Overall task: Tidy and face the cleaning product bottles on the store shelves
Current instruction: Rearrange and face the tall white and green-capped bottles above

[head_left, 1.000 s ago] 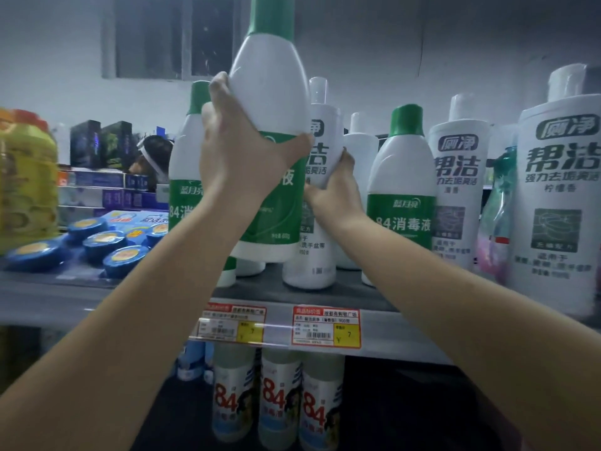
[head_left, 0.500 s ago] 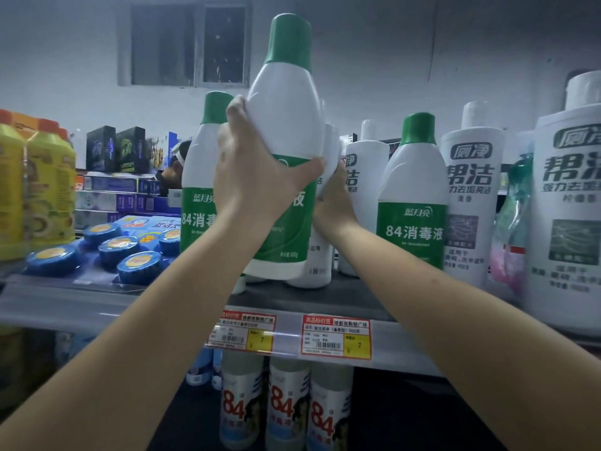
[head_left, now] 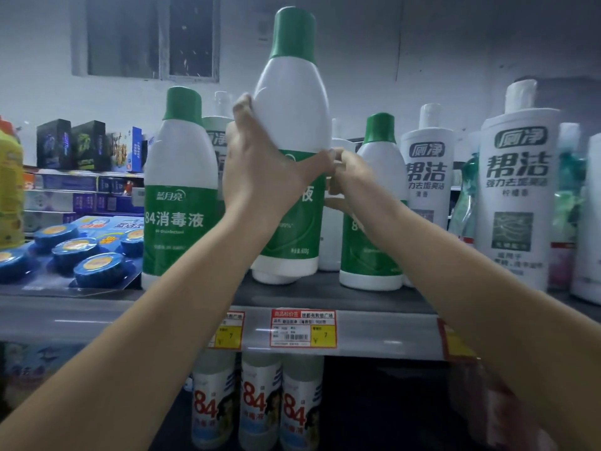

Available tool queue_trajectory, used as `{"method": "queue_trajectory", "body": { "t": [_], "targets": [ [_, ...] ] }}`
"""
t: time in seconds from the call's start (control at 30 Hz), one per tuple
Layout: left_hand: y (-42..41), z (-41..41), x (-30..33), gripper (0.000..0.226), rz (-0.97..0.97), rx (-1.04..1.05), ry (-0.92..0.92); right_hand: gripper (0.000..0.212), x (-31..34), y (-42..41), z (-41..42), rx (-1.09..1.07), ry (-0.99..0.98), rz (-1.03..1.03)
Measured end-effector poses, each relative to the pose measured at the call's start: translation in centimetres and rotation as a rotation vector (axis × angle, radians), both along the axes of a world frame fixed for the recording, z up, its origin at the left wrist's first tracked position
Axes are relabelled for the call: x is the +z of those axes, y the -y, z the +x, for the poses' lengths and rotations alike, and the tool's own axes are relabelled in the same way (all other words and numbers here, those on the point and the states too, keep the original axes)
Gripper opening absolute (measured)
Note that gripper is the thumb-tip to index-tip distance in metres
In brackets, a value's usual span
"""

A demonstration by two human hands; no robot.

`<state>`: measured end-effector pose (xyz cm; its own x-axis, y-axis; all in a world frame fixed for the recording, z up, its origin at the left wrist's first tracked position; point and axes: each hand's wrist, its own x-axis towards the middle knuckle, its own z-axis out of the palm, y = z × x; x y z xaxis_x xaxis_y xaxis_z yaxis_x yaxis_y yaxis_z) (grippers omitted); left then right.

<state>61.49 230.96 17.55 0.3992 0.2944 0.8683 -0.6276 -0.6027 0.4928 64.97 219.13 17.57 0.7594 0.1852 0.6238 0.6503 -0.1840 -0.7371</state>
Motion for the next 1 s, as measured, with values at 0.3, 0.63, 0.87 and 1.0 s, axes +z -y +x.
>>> {"method": "queue_trajectory", "body": {
  "t": [0.3,0.63,0.87,1.0],
  "targets": [
    [5.3,-1.2,-0.4,0.099,0.034,-0.140,0.007,0.044,-1.3,5.1,-5.8,0.051,0.014,-0.098],
    [12.6,-4.1,-0.3,0.104,0.017,-0.409,0.038,0.048,-2.0,11.9,-10.5,-0.120,0.072,-0.133],
    [16.8,-3.6,0.3,0.060,-0.055,-0.835,-0.064,0.043,-2.0,18.0,-13.9,-0.347,0.155,-0.067],
    [19.2,-1.0,-0.8,0.054,0.077,-0.743,-0.286,0.035,-1.8,21.3,-15.4,-0.410,0.159,-0.061]
  ]
}}
